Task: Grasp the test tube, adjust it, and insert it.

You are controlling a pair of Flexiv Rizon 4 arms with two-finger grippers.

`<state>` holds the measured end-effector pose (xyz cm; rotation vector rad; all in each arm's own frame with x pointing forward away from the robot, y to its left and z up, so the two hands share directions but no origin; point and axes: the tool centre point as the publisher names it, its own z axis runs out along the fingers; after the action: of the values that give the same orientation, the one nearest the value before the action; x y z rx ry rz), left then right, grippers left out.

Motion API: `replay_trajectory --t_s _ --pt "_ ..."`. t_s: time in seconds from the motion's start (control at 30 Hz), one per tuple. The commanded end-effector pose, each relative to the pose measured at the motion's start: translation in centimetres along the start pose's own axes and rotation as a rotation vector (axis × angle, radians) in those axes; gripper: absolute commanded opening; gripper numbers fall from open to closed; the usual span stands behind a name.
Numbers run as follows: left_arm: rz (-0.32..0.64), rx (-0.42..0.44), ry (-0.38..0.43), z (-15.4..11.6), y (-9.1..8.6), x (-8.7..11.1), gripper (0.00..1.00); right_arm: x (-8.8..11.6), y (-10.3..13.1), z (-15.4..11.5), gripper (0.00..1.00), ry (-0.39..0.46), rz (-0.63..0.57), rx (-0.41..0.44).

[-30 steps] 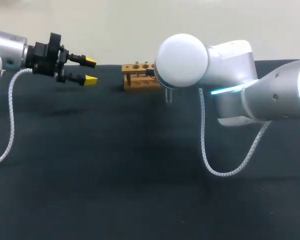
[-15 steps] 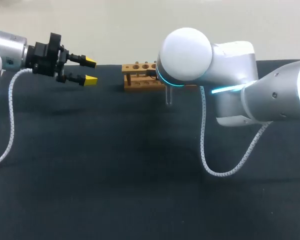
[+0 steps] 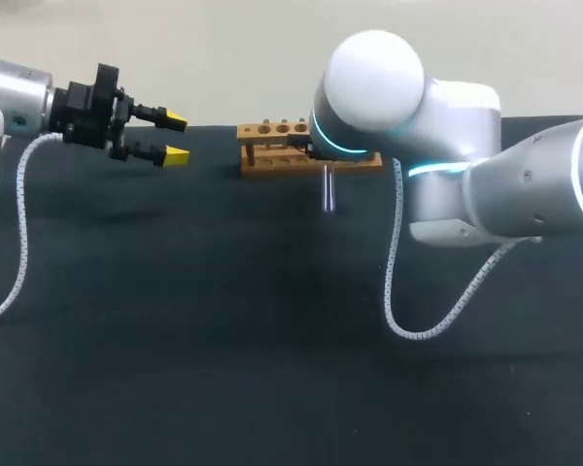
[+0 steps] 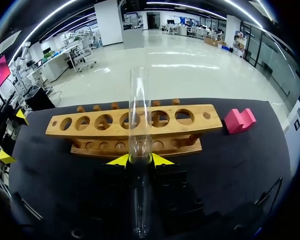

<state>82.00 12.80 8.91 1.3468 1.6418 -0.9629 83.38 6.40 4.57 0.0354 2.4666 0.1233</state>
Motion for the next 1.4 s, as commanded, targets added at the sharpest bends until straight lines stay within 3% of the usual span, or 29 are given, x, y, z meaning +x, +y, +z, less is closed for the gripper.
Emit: replay_trajectory --t_s 0.03,0.93,1.4 --pt "0.003 0.001 -0.003 0.0 0.1 0.1 1.0 0.0 0.0 0.4 0.0 0.009 0.0 -0.004" --pt "0.003 0.001 -0.003 0.0 0.1 0.1 1.0 0.6 -0.4 0.9 0.0 0.049 0.017 -0.015" --pt "0.003 0.001 -0.003 0.0 0.1 0.1 1.0 0.3 -0.1 -2.7 0.0 -0.04 0.098 0.017"
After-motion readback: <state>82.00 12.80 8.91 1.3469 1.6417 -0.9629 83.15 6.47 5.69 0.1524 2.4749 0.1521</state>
